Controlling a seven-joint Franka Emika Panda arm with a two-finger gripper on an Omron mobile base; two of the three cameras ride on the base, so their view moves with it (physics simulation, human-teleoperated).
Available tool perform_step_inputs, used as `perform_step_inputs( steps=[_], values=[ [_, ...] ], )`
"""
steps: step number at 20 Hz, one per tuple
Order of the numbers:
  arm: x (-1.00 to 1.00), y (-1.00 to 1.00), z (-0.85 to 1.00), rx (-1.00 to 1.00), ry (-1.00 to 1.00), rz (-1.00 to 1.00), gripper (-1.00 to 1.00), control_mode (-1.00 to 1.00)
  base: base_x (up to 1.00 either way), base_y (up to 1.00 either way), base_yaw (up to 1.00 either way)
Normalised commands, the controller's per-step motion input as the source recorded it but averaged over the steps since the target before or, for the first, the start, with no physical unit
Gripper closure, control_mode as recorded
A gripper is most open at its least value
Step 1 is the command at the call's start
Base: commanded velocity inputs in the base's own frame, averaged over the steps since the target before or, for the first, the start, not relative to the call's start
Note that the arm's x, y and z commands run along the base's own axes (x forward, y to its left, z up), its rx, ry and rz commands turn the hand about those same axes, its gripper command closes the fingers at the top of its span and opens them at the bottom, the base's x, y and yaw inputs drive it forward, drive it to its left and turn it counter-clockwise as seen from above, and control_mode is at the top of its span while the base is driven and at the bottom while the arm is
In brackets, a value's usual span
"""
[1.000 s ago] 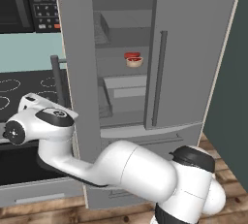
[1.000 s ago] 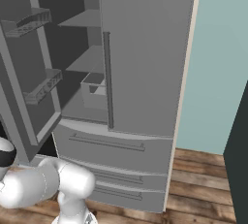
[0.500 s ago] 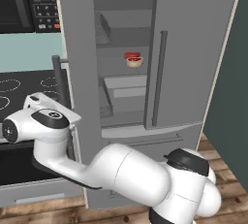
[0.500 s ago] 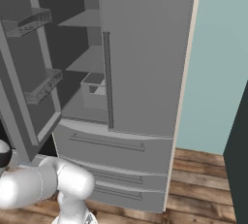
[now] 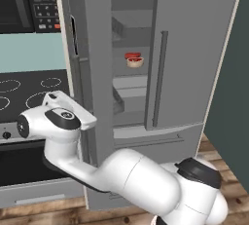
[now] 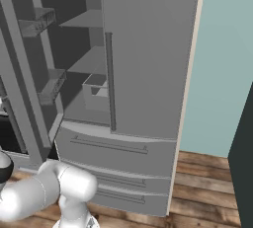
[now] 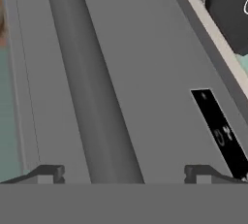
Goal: Place the steak on the counter behind the older steak on the same shelf of the fridge to maintain FIFO order. Close the fridge door when finished.
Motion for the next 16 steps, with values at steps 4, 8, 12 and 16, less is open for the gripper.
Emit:
perform_step_inputs(
  steps=[4, 8, 12, 16],
  values=[
    [0.14, -0.73, 0.0, 0.0, 0.0, -0.11, -1.0, -1.0, 0.0, 0.0, 0.0],
    [0.15, -0.73, 0.0, 0.0, 0.0, -0.1, -1.0, -1.0, 0.0, 0.0, 0.0],
    [0.25, -0.69, 0.04, 0.0, -0.03, -0.09, -1.0, -1.0, 0.0, 0.0, 0.0],
    [0.48, -0.51, 0.12, 0.0, -0.04, -0.11, -1.0, -1.0, 0.0, 0.0, 0.0]
  ],
)
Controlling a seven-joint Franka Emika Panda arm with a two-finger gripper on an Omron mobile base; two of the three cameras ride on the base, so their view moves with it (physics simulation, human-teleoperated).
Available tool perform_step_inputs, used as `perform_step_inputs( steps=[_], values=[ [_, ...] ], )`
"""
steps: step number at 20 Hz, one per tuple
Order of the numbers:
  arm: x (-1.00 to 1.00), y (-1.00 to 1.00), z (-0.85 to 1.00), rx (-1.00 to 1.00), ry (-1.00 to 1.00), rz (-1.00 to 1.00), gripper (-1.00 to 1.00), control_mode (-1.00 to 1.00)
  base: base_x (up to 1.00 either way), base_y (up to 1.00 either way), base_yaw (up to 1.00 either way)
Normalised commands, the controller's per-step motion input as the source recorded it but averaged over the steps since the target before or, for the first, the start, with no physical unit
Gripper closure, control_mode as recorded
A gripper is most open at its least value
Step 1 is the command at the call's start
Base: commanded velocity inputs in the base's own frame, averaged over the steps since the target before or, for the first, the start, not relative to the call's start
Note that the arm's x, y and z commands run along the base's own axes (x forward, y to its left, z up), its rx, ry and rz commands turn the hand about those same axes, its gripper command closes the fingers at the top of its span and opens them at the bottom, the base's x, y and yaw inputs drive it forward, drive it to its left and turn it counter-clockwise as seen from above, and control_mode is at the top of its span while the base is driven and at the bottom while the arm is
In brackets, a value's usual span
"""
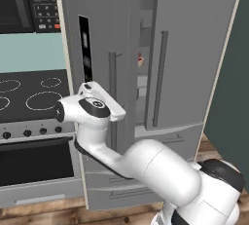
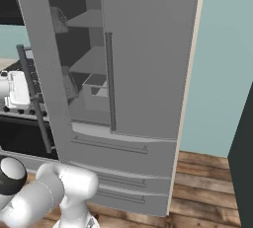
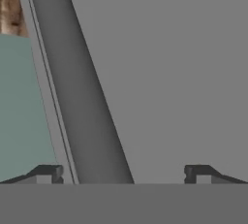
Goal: Place the steak on the counter behind the older steak on the same shelf of the fridge to maintain FIFO order. Close the fridge door when finished.
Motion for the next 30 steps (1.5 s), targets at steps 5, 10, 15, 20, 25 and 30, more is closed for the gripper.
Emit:
perform_step_inputs(
  steps=[5, 10, 15, 20, 25, 30],
  values=[
    [0.53, -0.42, 0.09, 0.0, -0.04, -0.1, -1.0, -1.0, 0.0, 0.0, 0.0],
    [0.53, -0.37, 0.06, 0.0, -0.03, -0.08, -1.0, -1.0, 0.0, 0.0, 0.0],
    [0.61, -0.29, 0.03, 0.0, -0.05, -0.03, -1.0, -1.0, 0.0, 0.0, 0.0],
    [0.75, -0.14, 0.04, 0.0, -0.03, 0.0, -1.0, -1.0, 0.0, 0.0, 0.0],
    [0.78, -0.11, 0.05, 0.0, -0.01, 0.0, -1.0, -1.0, 0.0, 0.0, 0.0],
    [0.76, -0.09, 0.07, 0.0, 0.0, 0.0, -1.0, -1.0, 0.0, 0.0, 0.0]
  ],
)
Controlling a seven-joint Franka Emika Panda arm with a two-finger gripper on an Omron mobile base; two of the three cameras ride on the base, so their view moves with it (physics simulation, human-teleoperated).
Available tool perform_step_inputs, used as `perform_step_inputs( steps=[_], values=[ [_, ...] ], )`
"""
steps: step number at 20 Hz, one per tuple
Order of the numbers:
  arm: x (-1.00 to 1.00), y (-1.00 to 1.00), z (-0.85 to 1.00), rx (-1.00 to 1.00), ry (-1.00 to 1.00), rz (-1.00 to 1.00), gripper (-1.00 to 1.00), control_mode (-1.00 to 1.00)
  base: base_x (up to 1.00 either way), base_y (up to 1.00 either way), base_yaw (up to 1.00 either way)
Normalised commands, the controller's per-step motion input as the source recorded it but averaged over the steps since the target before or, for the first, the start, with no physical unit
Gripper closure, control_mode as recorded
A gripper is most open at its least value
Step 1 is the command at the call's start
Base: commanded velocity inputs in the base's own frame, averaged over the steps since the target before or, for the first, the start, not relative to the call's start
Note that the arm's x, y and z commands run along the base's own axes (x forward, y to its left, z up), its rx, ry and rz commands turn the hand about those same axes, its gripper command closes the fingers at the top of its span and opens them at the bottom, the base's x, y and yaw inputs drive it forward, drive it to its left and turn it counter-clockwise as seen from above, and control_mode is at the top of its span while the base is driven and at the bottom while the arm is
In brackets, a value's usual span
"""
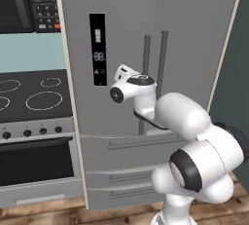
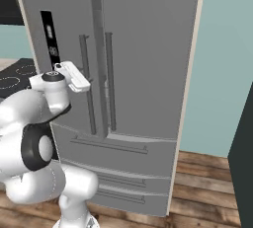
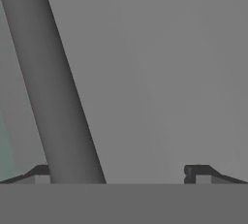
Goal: Place the steak on the counter behind the older steak on the same shelf of the fridge to maintain FIFO order. Close the fridge door when finished.
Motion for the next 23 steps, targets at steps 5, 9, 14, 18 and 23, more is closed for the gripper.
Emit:
perform_step_inputs(
  steps=[5, 9, 14, 18, 23],
  values=[
    [0.59, -0.02, 0.23, 0.0, 0.0, 0.0, -1.0, -1.0, 0.0, 0.0, 0.0],
    [0.5, 0.0, 0.3, 0.0, 0.0, 0.0, -1.0, -1.0, 0.0, 0.0, 0.0],
    [0.56, 0.0, 0.25, 0.0, 0.01, 0.0, -1.0, -1.0, 0.0, 0.0, 0.0],
    [0.71, 0.0, 0.15, 0.0, 0.03, 0.0, -1.0, -1.0, 0.0, 0.0, 0.0],
    [0.97, -0.01, 0.04, 0.0, 0.06, 0.0, -1.0, -1.0, 0.0, 0.0, 0.0]
  ],
)
